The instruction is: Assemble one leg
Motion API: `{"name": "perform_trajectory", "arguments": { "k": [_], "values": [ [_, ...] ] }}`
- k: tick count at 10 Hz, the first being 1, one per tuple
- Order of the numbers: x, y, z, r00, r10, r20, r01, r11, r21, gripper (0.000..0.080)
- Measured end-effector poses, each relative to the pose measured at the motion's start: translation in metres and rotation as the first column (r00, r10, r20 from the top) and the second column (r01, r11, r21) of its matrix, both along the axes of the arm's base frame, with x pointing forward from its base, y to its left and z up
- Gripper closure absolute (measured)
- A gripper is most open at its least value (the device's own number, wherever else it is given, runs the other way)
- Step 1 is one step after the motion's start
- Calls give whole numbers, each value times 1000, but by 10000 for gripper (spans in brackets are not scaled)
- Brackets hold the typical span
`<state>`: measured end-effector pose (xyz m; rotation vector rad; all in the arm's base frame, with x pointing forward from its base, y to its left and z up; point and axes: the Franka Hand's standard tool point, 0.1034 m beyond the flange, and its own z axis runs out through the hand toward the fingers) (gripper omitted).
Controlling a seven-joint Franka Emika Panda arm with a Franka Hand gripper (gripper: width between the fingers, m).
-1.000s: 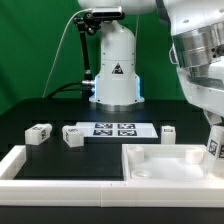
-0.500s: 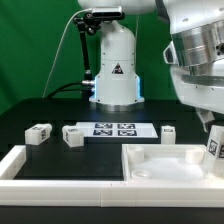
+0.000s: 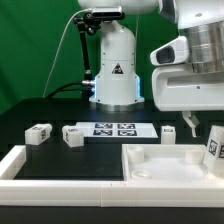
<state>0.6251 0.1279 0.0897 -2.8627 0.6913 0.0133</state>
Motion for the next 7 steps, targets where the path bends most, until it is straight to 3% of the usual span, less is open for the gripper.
{"name": "perform_trajectory", "arguments": {
  "k": [3,5,7],
  "values": [
    [2,3,-1,923,375,84,-369,926,-74,150],
    [4,-2,-2,753,649,110,-637,761,-124,150],
    [4,-2,-2,725,679,114,-667,734,-128,150]
  ]
}}
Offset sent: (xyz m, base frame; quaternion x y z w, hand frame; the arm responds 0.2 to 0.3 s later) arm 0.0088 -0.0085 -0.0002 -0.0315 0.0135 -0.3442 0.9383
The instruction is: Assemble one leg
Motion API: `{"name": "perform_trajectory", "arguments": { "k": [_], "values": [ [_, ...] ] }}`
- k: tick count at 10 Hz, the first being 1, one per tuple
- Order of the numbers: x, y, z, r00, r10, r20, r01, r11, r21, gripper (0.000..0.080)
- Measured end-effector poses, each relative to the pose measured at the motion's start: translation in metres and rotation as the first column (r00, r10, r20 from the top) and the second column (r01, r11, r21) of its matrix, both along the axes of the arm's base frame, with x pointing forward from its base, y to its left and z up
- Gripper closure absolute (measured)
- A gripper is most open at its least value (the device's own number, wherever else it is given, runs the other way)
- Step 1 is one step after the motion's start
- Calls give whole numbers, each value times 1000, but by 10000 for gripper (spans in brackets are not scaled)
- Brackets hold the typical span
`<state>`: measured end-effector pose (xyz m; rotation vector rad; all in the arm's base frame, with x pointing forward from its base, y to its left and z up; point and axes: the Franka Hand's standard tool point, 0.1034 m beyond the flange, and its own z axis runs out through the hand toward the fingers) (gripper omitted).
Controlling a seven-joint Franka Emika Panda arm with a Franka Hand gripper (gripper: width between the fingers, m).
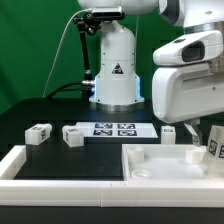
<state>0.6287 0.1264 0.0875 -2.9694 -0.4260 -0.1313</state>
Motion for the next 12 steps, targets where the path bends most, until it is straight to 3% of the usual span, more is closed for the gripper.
{"name": "perform_trajectory", "arguments": {
  "k": [2,3,4,8,10,12],
  "values": [
    [0,0,0,1000,0,0,0,1000,0,388],
    [1,-1,0,1000,-1,2,1,1000,-1,388],
    [1,-2,0,1000,-3,4,3,1000,-2,493],
    [3,-4,1,994,-105,-7,105,994,8,493],
    [3,-9,0,930,-364,-49,365,930,32,494],
    [7,-14,-1,813,-579,-66,582,812,51,494]
  ]
}}
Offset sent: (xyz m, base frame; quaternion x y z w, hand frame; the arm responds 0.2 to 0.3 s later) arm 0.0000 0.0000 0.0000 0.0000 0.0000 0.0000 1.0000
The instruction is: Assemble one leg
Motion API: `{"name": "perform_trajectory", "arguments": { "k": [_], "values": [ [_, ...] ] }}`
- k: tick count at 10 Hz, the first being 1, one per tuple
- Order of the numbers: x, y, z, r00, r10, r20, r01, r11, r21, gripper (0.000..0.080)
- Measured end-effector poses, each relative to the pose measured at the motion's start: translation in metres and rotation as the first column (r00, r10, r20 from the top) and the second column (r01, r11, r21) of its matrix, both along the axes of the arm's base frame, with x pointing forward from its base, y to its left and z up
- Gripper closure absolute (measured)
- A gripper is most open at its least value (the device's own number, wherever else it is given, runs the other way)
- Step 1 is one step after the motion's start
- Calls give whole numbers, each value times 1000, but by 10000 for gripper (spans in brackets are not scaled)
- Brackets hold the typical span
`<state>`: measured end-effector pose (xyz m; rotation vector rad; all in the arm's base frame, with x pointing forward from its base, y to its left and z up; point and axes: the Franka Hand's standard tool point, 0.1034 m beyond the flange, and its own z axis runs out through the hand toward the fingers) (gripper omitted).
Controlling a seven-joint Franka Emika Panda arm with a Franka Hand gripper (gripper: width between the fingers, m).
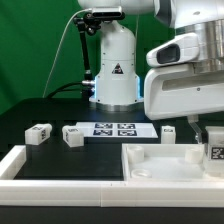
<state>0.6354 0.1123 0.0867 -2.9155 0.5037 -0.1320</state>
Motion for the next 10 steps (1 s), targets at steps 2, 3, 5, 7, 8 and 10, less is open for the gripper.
{"name": "perform_trajectory", "arguments": {
  "k": [2,3,5,7,8,10],
  "values": [
    [0,-3,0,973,-227,-39,228,973,28,493],
    [-1,-4,0,948,-312,-59,315,948,39,493],
    [-4,-5,0,792,-596,-133,606,795,43,492],
    [-6,-5,-1,537,-811,-231,838,545,35,492],
    [-7,-4,0,468,-846,-256,878,479,22,492],
    [-8,1,0,248,-915,-318,965,264,-7,493]
  ]
}}
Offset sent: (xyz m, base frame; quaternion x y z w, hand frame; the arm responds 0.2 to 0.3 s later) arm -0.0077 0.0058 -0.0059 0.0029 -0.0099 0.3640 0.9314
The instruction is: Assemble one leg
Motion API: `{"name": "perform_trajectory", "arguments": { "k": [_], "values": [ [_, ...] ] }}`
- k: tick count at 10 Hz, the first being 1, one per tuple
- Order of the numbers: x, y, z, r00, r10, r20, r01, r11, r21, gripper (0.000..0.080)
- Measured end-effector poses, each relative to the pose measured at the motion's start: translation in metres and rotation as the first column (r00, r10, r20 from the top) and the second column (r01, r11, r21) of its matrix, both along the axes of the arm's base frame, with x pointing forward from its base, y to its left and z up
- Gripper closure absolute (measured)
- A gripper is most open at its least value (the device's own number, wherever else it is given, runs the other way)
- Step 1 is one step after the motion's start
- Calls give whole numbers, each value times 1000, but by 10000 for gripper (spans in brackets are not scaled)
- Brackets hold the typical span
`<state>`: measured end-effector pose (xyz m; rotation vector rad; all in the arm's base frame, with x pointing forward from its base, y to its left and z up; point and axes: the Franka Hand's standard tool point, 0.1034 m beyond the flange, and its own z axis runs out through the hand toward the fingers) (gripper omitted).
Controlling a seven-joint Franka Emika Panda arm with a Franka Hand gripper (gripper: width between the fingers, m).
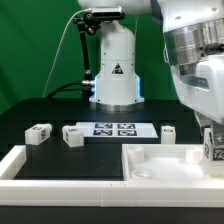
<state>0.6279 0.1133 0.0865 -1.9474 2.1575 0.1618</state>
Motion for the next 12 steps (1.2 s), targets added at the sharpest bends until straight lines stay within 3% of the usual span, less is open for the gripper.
{"name": "perform_trajectory", "arguments": {
  "k": [3,4,5,7,10,12],
  "values": [
    [0,4,0,998,-61,-13,61,998,16,494],
    [0,4,0,1000,-10,-1,10,1000,12,314],
    [-1,5,0,1000,-7,-5,7,1000,12,200],
    [-5,7,0,947,321,29,-320,947,-32,160],
    [-1,8,1,703,709,56,-702,704,-104,151],
    [1,8,2,469,881,62,-867,472,-159,151]
  ]
}}
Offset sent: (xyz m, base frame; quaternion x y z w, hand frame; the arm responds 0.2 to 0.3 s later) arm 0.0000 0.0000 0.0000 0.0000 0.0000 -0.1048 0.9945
